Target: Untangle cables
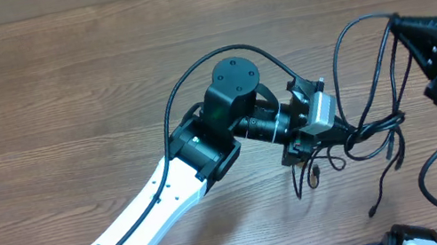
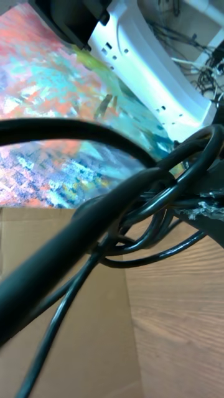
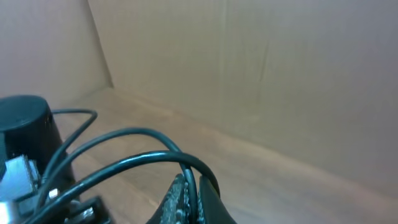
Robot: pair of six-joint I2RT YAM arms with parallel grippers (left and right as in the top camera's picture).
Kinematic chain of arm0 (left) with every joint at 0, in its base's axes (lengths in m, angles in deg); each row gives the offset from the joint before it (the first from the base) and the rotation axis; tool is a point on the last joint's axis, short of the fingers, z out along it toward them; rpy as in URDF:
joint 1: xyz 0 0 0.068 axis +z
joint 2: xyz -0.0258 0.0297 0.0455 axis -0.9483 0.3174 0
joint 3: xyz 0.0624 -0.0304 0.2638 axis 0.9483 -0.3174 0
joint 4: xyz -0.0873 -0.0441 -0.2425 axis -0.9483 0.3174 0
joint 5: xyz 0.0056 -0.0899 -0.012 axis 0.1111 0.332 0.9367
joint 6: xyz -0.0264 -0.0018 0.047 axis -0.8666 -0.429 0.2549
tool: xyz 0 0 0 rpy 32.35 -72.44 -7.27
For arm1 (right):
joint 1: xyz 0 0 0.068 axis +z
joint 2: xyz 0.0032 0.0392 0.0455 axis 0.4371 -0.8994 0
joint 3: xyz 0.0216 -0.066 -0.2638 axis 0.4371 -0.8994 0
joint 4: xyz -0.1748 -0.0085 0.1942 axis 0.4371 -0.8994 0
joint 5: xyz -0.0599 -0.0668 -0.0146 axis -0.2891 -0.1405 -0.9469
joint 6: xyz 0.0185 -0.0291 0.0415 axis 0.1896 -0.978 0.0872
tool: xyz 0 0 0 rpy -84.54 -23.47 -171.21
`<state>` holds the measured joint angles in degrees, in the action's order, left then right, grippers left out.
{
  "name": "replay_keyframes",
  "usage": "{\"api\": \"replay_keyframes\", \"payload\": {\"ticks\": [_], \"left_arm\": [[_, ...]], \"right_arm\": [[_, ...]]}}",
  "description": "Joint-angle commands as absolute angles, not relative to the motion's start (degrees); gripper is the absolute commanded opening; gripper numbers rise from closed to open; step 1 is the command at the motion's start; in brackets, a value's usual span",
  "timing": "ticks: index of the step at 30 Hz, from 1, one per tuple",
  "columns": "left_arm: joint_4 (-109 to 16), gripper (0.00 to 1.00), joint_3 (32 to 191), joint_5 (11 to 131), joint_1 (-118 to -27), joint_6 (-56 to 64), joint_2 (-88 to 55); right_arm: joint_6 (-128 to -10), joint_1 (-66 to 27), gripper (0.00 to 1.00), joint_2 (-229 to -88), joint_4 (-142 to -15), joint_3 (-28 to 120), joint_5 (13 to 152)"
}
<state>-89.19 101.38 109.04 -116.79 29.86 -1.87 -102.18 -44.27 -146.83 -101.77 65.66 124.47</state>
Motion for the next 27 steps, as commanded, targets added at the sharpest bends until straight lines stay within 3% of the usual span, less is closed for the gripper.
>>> {"api": "replay_keyframes", "payload": {"ticks": [1,9,27], "left_arm": [[-87.55,0.04,101.62,112.41,-116.97,28.63,-2.01],[-84.36,0.04,101.62,119.84,-118.3,28.65,-1.96],[-82.44,0.04,101.62,119.73,-125.54,28.67,-1.9]], "right_arm": [[-101.44,-44.31,0.04,-146.55,-98.16,65.9,124.47],[-101.44,-44.31,0.04,-146.55,-90.84,65.9,124.51],[-101.46,-44.31,0.04,-148.1,-88.65,65.9,124.47]]}}
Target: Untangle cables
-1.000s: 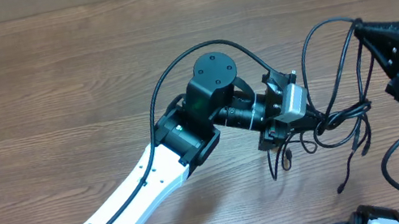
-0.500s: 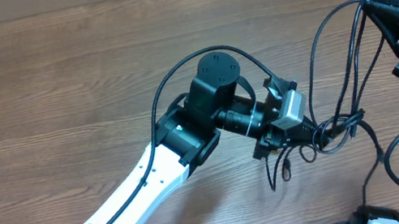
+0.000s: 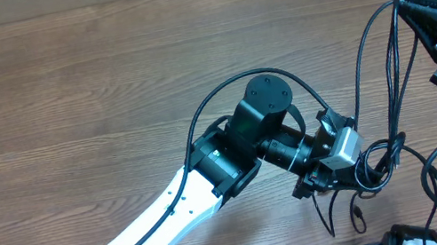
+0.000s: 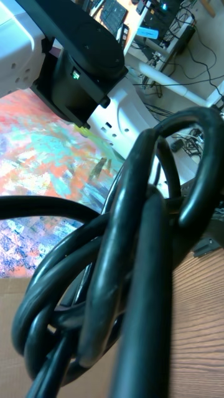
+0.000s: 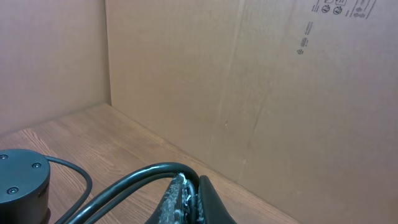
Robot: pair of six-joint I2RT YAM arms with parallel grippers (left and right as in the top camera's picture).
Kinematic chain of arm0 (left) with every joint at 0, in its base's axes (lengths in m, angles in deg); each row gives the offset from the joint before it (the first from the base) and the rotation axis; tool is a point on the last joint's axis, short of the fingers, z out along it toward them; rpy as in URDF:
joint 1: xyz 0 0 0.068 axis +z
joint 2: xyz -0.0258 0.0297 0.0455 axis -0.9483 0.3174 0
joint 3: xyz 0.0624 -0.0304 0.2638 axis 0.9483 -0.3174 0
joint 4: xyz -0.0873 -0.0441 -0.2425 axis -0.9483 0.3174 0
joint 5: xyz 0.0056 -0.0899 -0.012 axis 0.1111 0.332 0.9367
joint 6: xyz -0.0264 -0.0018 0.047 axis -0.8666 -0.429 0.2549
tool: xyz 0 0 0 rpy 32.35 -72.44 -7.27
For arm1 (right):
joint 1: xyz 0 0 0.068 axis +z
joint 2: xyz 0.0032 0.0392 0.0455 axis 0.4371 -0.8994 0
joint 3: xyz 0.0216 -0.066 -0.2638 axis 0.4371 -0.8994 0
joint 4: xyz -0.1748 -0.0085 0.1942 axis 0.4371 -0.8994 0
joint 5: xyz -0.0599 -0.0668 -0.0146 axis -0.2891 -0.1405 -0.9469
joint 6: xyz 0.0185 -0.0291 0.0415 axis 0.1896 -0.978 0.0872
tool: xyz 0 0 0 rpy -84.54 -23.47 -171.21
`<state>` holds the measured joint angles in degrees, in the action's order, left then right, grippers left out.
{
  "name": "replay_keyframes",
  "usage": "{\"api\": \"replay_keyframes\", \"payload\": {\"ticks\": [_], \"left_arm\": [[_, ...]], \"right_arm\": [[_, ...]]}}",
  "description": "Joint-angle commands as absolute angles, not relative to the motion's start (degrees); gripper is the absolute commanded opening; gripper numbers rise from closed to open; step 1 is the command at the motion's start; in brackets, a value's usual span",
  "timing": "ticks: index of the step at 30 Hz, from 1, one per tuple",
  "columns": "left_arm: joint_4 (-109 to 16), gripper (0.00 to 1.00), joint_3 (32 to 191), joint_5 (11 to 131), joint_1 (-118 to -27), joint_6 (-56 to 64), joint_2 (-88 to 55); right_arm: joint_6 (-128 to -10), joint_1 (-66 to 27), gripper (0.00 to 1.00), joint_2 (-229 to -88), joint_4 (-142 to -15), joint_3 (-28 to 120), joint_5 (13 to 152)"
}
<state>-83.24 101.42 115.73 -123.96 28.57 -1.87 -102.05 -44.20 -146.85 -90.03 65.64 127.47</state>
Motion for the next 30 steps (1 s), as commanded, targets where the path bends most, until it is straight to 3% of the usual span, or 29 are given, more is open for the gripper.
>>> {"api": "replay_keyframes", "payload": {"ticks": [1,12,15,19,24,25,26,30], "left_arm": [[-82.46,0.04,101.62,119.38,-125.54,28.67,-1.9],[-82.22,0.04,101.62,118.31,-125.3,28.7,-1.9],[-82.02,0.04,101.62,118.36,-125.14,28.7,-1.9],[-82.06,0.04,101.62,118.81,-125.14,28.7,-1.92],[-82.26,0.04,101.62,117.92,-125.03,28.76,-1.92],[-82.26,0.04,101.62,116.96,-125.01,28.78,-1.9],[-82.24,0.04,101.62,116.43,-124.93,28.83,-1.9],[-82.22,0.04,101.62,116.37,-122.87,28.96,-1.92]], "right_arm": [[-101.46,-44.31,0.04,-148.17,-89.13,65.9,124.43],[-100.78,-44.31,0.05,-148.8,-92.13,65.9,105.96],[-100.74,-44.31,0.25,-148.8,-92.26,65.9,97.28],[-100.76,-44.31,0.27,-148.87,-92.96,65.9,95.29],[-100.78,-44.31,0.67,-149.08,-97.42,65.9,95.27],[-100.78,-44.31,0.78,-149.08,-98.73,65.9,95.27],[-100.76,-44.31,0.96,-149.06,-100.26,65.9,95.27],[-98.75,-44.31,1.0,-149.06,-103.25,65.9,95.31]]}}
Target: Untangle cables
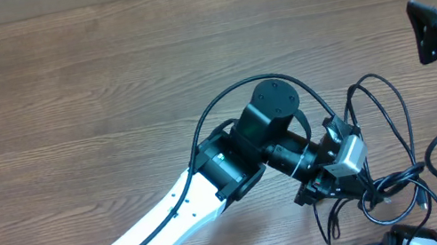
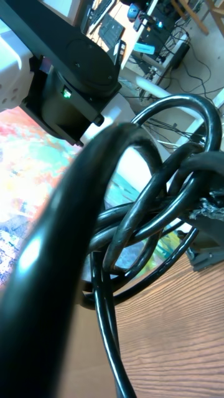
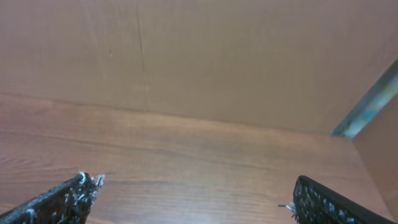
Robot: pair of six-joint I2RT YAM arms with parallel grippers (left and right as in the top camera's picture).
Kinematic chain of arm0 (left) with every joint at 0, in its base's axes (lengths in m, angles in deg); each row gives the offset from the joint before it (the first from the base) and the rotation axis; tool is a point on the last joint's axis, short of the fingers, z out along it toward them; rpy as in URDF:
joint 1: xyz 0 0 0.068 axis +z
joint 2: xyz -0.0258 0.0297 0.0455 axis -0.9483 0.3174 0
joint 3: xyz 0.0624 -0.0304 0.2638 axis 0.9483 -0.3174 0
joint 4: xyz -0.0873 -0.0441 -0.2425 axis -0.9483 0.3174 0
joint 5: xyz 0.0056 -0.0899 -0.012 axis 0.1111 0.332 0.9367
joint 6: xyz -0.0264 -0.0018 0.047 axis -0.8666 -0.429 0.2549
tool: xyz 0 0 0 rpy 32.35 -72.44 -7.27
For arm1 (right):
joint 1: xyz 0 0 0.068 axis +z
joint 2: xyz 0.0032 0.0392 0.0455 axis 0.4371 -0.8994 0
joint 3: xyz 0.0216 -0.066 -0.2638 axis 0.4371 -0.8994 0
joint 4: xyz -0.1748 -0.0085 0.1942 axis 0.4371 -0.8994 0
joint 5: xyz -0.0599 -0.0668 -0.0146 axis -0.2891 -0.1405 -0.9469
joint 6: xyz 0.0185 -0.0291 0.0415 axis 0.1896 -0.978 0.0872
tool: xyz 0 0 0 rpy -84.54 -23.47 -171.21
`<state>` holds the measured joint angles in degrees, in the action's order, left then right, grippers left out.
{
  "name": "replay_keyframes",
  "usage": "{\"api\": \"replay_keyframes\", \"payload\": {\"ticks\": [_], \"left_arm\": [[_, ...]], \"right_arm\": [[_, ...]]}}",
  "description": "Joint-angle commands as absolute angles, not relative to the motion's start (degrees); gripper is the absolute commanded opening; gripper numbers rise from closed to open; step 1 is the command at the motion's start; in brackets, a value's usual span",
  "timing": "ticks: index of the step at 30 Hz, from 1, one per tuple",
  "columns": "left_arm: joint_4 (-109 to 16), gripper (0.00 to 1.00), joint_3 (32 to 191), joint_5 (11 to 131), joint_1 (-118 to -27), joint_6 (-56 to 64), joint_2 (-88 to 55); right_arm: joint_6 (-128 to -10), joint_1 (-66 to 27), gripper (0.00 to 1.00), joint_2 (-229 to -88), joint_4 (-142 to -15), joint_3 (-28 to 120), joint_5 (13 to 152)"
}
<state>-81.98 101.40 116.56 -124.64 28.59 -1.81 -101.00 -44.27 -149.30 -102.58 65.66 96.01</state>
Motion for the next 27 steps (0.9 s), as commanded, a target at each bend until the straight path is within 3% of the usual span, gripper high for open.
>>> {"api": "replay_keyframes", "payload": {"ticks": [1,11,19,22,27], "left_arm": [[-82.24,0.04,101.62,116.39,-121.91,29.57,-1.92],[-88.45,0.04,101.62,122.14,-114.92,33.07,-1.92],[-90.46,0.04,101.62,122.33,-114.92,35.87,-1.92],[-90.46,0.04,101.62,122.27,-114.92,37.02,-1.92],[-90.89,0.04,101.62,120.83,-114.94,37.33,-1.92]], "right_arm": [[-97.15,-44.31,1.0,-149.06,-103.65,65.9,95.34],[-92.08,-44.31,0.95,-149.5,-116.41,65.9,107.95],[-100.52,-44.31,0.95,-150.48,-122.68,65.9,118.09],[-100.5,-44.31,0.8,-150.46,-123.41,65.9,118.55],[-101.55,-44.31,0.79,-150.53,-125.33,65.9,122.37]]}}
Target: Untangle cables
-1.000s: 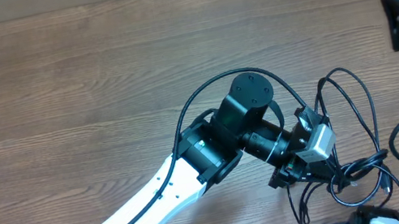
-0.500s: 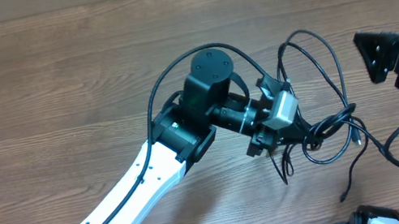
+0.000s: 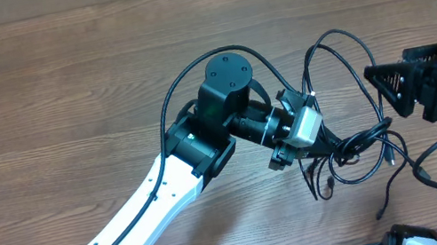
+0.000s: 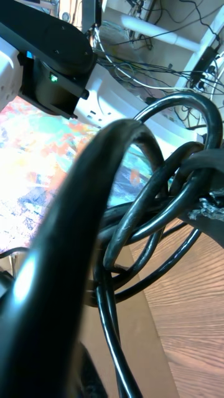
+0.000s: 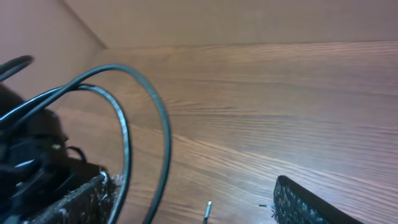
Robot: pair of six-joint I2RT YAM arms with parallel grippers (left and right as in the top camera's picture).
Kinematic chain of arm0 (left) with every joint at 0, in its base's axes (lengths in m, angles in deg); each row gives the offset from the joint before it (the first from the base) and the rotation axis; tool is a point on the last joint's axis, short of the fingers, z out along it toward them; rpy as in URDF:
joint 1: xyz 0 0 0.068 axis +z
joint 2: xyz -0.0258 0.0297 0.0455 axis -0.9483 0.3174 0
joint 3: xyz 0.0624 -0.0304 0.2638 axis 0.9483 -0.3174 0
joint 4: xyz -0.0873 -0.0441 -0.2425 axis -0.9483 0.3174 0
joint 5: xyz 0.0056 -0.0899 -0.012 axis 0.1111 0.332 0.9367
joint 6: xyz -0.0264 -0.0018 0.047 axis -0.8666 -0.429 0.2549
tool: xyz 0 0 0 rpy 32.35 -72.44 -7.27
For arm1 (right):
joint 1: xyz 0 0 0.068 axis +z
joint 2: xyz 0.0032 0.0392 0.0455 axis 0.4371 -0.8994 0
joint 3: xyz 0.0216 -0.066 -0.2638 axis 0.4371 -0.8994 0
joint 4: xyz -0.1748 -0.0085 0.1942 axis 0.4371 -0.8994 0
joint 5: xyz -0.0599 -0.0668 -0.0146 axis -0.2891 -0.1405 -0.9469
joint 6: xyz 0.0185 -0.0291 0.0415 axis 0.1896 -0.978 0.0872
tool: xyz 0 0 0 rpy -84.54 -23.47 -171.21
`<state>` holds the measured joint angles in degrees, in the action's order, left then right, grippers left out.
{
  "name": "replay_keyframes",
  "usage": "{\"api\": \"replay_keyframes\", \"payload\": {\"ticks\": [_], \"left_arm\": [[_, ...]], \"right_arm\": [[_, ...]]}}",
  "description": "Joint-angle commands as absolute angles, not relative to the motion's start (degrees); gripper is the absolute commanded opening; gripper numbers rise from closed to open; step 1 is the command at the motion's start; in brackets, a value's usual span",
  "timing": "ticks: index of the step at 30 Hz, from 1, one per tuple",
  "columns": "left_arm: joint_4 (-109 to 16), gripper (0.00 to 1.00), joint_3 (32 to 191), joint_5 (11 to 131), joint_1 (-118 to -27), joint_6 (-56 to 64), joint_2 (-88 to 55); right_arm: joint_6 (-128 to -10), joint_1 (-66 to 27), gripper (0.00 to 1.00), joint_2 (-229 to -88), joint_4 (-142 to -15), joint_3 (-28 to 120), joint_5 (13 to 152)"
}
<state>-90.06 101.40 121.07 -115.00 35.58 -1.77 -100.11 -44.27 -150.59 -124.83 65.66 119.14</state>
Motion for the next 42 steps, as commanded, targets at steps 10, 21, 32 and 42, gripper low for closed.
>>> {"api": "replay_keyframes", "payload": {"ticks": [10,21,32,42], "left_arm": [[-93.63,0.04,101.62,118.27,-116.16,37.29,-1.92],[-93.6,0.04,101.62,116.17,-116.16,37.29,-1.92],[-93.41,0.04,101.62,119.99,-116.16,39.54,-1.92],[-93.45,0.04,101.62,119.8,-116.1,50.25,-1.92]], "right_arm": [[-101.53,-44.31,0.38,-151.6,-128.52,65.9,122.39],[-101.55,-44.31,0.04,-151.75,-129.02,65.9,123.68],[-95.06,-44.31,0.59,-151.75,-126.25,65.9,123.64],[-90.9,-44.31,0.76,-151.73,-128.67,65.9,126.5]]}}
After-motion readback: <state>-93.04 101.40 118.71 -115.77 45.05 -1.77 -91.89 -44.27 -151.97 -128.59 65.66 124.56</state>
